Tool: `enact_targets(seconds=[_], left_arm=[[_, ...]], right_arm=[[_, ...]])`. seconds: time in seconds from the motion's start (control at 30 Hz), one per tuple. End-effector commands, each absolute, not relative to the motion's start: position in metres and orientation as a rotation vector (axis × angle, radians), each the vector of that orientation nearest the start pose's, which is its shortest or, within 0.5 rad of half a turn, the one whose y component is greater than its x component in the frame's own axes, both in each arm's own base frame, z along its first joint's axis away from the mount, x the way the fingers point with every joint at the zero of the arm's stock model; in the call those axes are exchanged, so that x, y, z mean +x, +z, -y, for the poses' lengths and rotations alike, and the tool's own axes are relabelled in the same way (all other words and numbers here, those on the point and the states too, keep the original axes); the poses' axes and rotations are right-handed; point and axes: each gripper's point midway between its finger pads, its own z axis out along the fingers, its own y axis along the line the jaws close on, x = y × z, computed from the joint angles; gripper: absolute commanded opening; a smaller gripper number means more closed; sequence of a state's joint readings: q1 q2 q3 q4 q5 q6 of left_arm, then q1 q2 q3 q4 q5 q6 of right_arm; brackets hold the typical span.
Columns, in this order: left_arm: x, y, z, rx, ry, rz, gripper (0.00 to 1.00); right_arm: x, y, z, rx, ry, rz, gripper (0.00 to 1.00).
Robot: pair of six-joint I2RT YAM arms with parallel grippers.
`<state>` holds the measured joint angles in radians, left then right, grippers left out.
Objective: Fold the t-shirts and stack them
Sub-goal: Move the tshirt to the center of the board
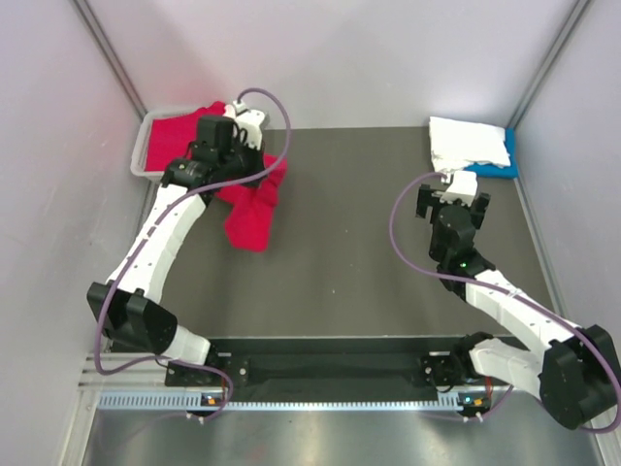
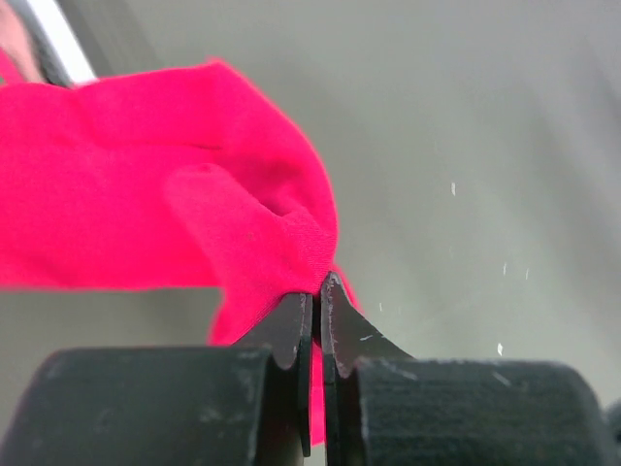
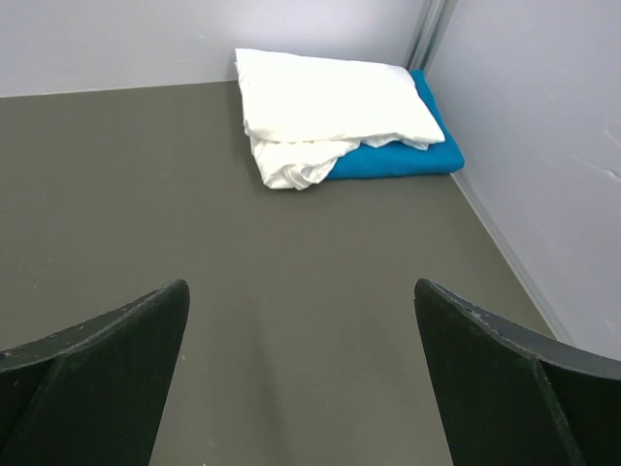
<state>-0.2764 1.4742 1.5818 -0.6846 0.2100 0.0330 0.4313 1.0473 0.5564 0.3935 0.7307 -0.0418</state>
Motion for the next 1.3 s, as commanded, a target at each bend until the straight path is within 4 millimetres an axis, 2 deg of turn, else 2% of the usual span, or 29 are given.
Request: enact_targets(seconds=[0.0,0.17,0.27,0.43,0.53,0.6,0.63,0.67,0.73,0.87,0.97,1.0,1.07,1.1,1.27], left_arm=[[0.365,0.298,0.160,0.589,-0.358,-2.079,0.00],[0.347,0.290,0.173,0.685,-0.372,-2.079,0.00],[0.335,0.289,0.189,0.742,-0.440,-2.074,0.00],[0.312,0.275,0.210,0.936,-0.488,-2.073,0.00],[0.310,0.258,0.205,0.951,-0.454,-2.109,0.12],[0.318,0.255,0.199,0.932,-0.387,-2.092,0.29],[0.321,0.244,0.194,0.922,-0.348,-2.111,0.40],[0.327,0.243,0.184,0.888,-0.277,-2.113,0.64],[0.335,0.243,0.178,0.832,-0.239,-2.098,0.98],[0.343,0.251,0.170,0.793,-0.210,-2.107,0.98],[0.347,0.256,0.164,0.721,-0.260,-2.112,0.98],[0.350,0.250,0.154,0.680,-0.260,-2.133,0.98],[0.355,0.255,0.142,0.614,-0.254,-2.110,0.98],[0.358,0.251,0.128,0.568,-0.225,-2.125,0.98],[0.358,0.260,0.094,0.456,-0.131,-2.117,0.94]], right_arm=[[0.356,0.241,-0.041,0.180,-0.248,-1.597,1.00],[0.354,0.244,-0.041,0.183,-0.247,-1.592,1.00],[0.353,0.247,-0.041,0.182,-0.245,-1.589,1.00],[0.353,0.247,-0.042,0.186,-0.241,-1.589,1.00],[0.354,0.247,-0.042,0.189,-0.243,-1.590,1.00],[0.355,0.246,-0.042,0.189,-0.248,-1.590,1.00],[0.356,0.246,-0.042,0.194,-0.250,-1.587,1.00],[0.356,0.246,-0.041,0.192,-0.255,-1.588,1.00],[0.357,0.248,-0.040,0.197,-0.262,-1.585,1.00],[0.359,0.252,-0.040,0.206,-0.261,-1.569,1.00],[0.363,0.257,-0.042,0.173,-0.283,-1.576,1.00],[0.364,0.258,-0.042,0.164,-0.292,-1.581,1.00],[0.367,0.264,-0.043,0.154,-0.299,-1.584,1.00],[0.367,0.266,-0.045,0.149,-0.295,-1.585,1.00],[0.371,0.278,-0.055,0.171,-0.212,-1.569,1.00]])
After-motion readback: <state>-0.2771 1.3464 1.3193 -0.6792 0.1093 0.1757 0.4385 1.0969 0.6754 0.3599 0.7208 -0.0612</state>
